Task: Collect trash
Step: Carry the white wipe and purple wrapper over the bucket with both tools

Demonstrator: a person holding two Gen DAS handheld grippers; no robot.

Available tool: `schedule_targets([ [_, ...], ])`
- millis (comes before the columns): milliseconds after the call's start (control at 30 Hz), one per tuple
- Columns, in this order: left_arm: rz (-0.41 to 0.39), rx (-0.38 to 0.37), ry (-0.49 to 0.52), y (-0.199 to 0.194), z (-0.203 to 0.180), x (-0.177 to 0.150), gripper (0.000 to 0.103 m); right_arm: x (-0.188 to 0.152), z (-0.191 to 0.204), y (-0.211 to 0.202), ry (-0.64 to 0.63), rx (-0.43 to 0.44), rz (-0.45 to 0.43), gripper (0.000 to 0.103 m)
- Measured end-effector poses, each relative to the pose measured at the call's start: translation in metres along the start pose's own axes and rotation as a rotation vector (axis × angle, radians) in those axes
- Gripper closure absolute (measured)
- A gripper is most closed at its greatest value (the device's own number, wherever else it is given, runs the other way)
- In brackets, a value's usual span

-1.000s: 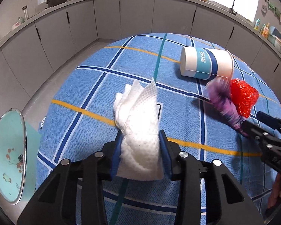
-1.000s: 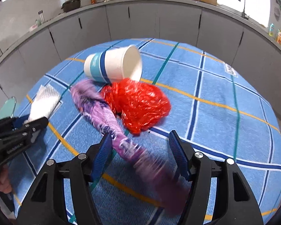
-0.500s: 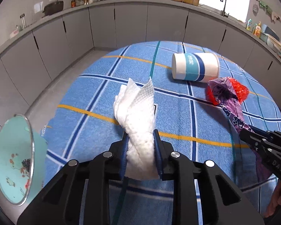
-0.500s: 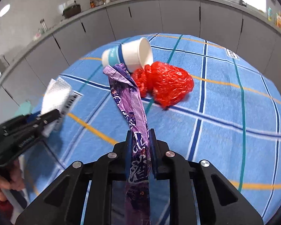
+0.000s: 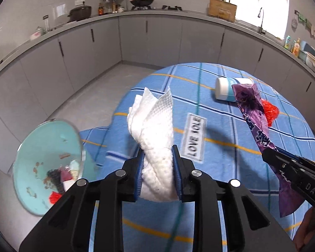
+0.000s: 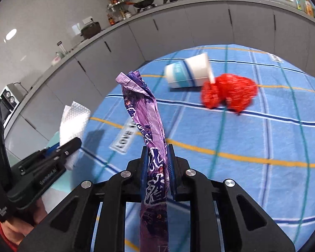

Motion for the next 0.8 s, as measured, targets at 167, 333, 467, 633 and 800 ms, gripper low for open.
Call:
schedule_targets([
  [167,-0.007,0.038,-0.034,-0.007,0.033,-0.005,0.078,-0.001,0.034,0.013,-0.014,0.036,0.007,0.084],
  [333,-0.010,0.071,-0.079,-0.012,0.066,-0.011,0.078,-0.001,0.068,0.028,-0.034,0.071,0.023,0.085],
  [467,-0.002,0.101,-0.122,-0.013,0.096,-0.019,0.078,-0.006,0.094,0.039,-0.042,0.098,0.039,0.084],
  [633,0.005,0.143,-0.170,-0.016,0.134,-0.028,0.078,-0.010,0.127,0.056,-0.066,0.138,0.066,0.084],
  [800,0.012,0.174,-0.209,-0.015,0.163,-0.034,0.078,-0.013,0.161,0.072,-0.104,0.162,0.084,0.084],
])
Point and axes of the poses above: each gripper's, at about its wrist camera, not at the fingertips, and y roughly the way its jaws point, z to its left, x to its top, the point moved 5 cm from there along y, roughly the way its jaws point, and after that the axes turned 5 degrees about x, right-handed, at the moved point
